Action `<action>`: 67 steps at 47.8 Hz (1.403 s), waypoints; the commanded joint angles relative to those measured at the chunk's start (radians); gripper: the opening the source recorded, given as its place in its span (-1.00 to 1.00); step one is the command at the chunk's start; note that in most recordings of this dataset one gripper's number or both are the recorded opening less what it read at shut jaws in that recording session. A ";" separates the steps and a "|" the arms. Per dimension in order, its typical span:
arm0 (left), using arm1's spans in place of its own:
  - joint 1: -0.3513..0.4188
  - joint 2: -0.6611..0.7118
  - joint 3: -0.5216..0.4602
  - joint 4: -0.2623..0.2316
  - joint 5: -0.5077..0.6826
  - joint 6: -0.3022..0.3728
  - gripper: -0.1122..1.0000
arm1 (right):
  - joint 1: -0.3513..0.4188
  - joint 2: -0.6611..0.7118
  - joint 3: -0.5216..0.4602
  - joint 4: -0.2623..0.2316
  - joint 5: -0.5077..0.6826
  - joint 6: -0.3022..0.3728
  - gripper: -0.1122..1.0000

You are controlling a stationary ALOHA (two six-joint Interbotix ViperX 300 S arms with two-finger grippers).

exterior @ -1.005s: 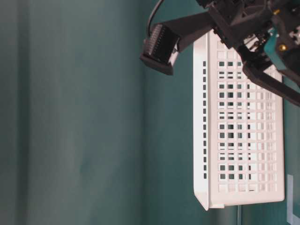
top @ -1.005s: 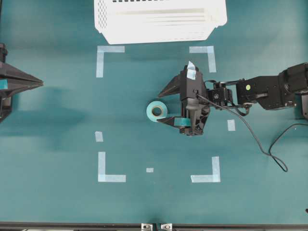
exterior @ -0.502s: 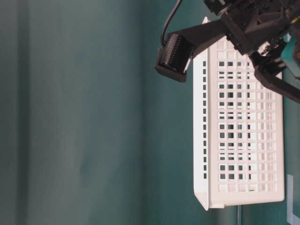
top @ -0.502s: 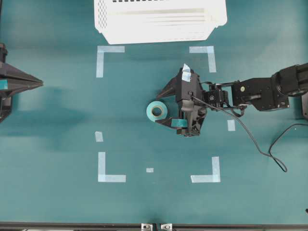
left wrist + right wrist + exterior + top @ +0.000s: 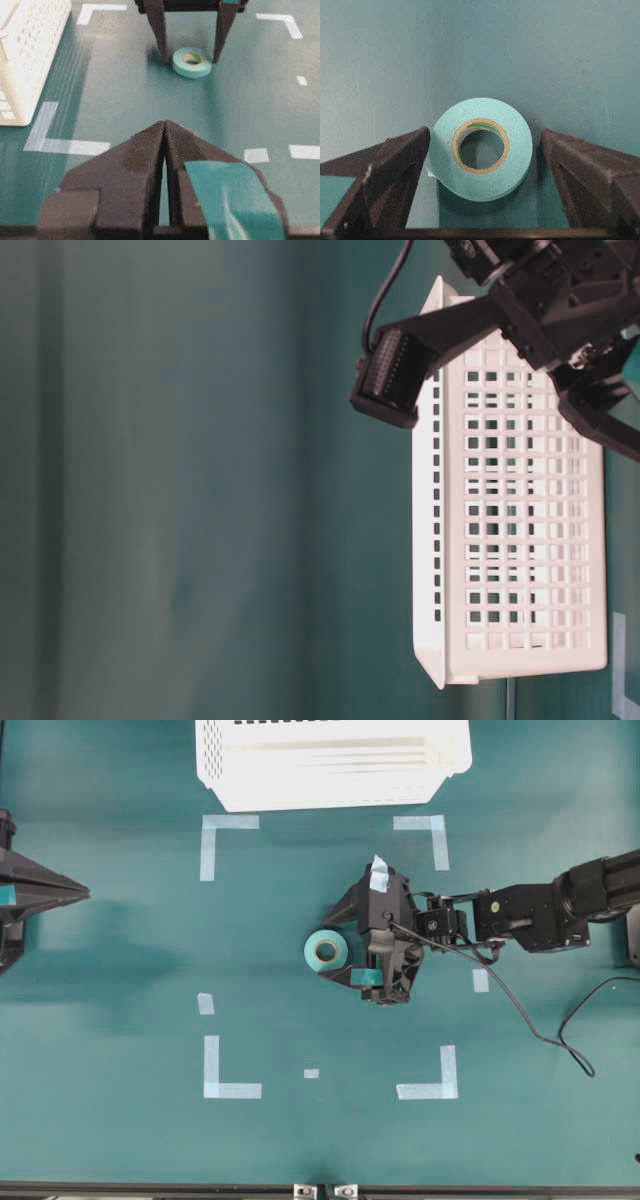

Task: Put the tape in the middle into the white basket.
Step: 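Lower the right gripper around the tape roll and close on it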

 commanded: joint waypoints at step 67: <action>0.005 0.008 -0.012 0.000 -0.009 0.000 -0.99 | 0.005 0.009 -0.035 0.012 -0.008 0.000 0.99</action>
